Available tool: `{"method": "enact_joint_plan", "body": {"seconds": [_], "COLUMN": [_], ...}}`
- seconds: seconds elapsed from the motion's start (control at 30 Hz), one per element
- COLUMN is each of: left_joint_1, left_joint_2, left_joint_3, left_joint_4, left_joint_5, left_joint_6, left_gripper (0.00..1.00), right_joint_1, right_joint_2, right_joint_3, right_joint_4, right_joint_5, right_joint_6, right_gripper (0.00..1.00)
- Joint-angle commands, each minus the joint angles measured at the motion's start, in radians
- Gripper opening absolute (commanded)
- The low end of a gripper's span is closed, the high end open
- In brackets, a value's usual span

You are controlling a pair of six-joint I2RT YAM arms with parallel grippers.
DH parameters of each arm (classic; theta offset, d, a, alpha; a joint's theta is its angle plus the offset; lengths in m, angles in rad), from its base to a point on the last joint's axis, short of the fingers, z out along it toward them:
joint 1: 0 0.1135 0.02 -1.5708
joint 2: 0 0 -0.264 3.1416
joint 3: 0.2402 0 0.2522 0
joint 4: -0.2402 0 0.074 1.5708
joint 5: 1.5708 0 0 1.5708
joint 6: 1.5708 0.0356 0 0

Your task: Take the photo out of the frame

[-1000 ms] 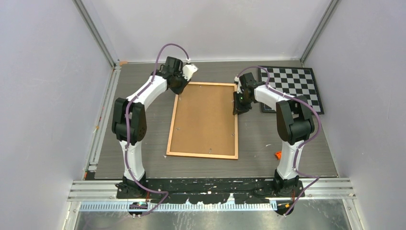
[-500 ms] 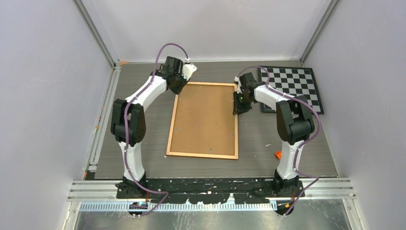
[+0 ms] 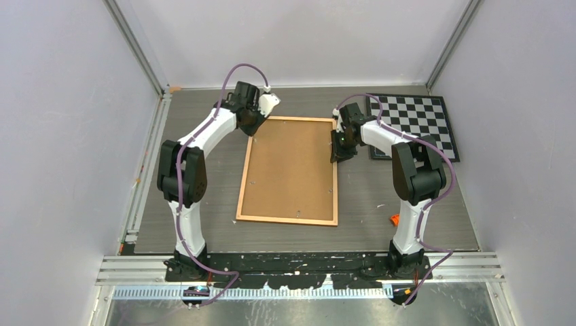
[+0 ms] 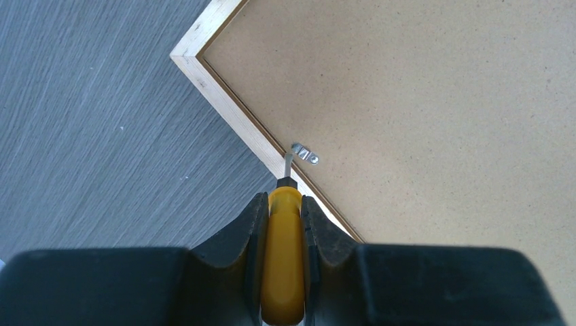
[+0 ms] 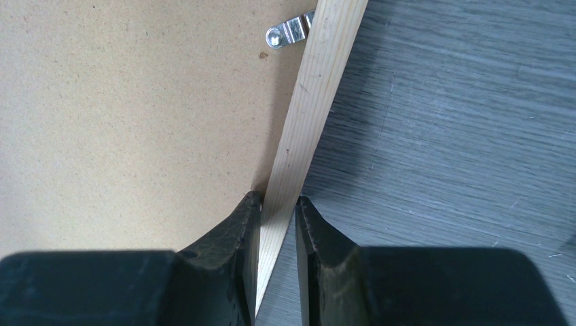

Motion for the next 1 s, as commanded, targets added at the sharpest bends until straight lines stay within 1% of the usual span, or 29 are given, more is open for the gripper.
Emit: {"method": "enact_joint_plan", "body": {"seconds": [0.0, 0.47, 0.97], "left_joint_1": [-0.005, -0.018, -0.02], "left_joint_2": [-0.015, -0.004, -0.023], "left_joint_3": [-0.009, -0.011, -0.022], "left_joint_4": [-0.006, -0.052, -0.154], "left_joint_5": [0.015, 0.147, 0.262], "left_joint_6": [0.024, 0.011, 0.078], "left_gripper": [0.0, 0.0, 0.0], "right_joint_1": [0.019, 0.019, 0.019], "right_joint_2": [-0.008, -0.004, -0.004], "right_joint_3": [0.004, 0.009, 0.011], "right_joint_4": [-0.061, -0.062, -0.062], "right_joint_5": [-0.005, -0.002, 0.0], "right_joint_6": [-0.042, -0.044, -0.047], "right_gripper": [0.01, 0.0, 0.0]}}
